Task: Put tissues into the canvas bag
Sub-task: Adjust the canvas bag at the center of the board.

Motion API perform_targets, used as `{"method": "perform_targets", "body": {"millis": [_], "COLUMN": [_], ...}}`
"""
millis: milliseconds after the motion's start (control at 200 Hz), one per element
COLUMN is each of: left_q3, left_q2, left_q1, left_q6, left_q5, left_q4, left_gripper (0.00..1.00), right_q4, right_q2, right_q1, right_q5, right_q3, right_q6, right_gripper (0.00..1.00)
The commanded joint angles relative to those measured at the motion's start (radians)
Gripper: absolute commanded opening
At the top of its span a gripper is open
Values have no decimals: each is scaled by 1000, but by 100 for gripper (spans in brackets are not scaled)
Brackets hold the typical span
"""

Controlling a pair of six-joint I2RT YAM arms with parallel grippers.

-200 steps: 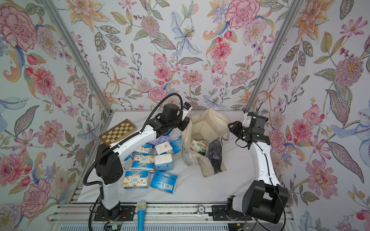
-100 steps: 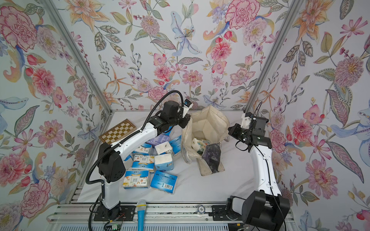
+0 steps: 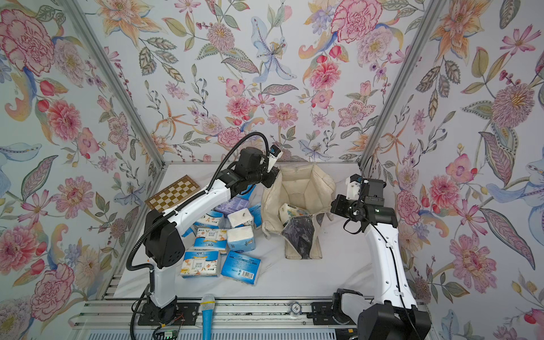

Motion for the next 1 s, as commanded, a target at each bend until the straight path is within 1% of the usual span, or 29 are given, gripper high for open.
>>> {"method": "perform_targets", "body": {"millis": [0,80,205,250,430,471,541,581,616,761,871,996], "left_q3": [48,54,27,-17,-317,-376,-459,-500,-532,-654,-729,-774], "left_q2": [7,-1,-48,-87,-292,-336,-406,-434,-494,-608,-665,-689], "left_q1": [17,19,19,18,19,18,19,19,19,17,16,11], "left_q6": [-18,-30,-44,-50,-67,-69,-70,-71,-72,-82,-91,-101], "left_q5": [14,17,6,-14,-157,-178,-178,-161,-141,-89,-48,-4], "left_q4": [26,18,-31,-43,-64,-74,-96,-108,-117,-154,-170,-196], "left_gripper": [27,35,43,47,62,62,62,61,60,58,58,59], "right_q4": [-51,-42,-30,-23,-10,-9,-11,-11,-11,1,9,10], "right_q2": [-1,10,28,29,27,26,27,28,28,22,21,24], "right_q1": [7,6,7,8,11,10,11,12,13,23,34,47], "right_q5": [63,73,55,53,41,36,33,32,30,28,30,35], "right_q3": [-10,8,42,48,37,34,27,25,25,15,8,8], "right_q6": [-36,-37,-34,-33,-36,-37,-39,-39,-40,-32,-24,-22], "right_gripper": [0,0,0,0,0,0,0,0,0,1,3,6]}}
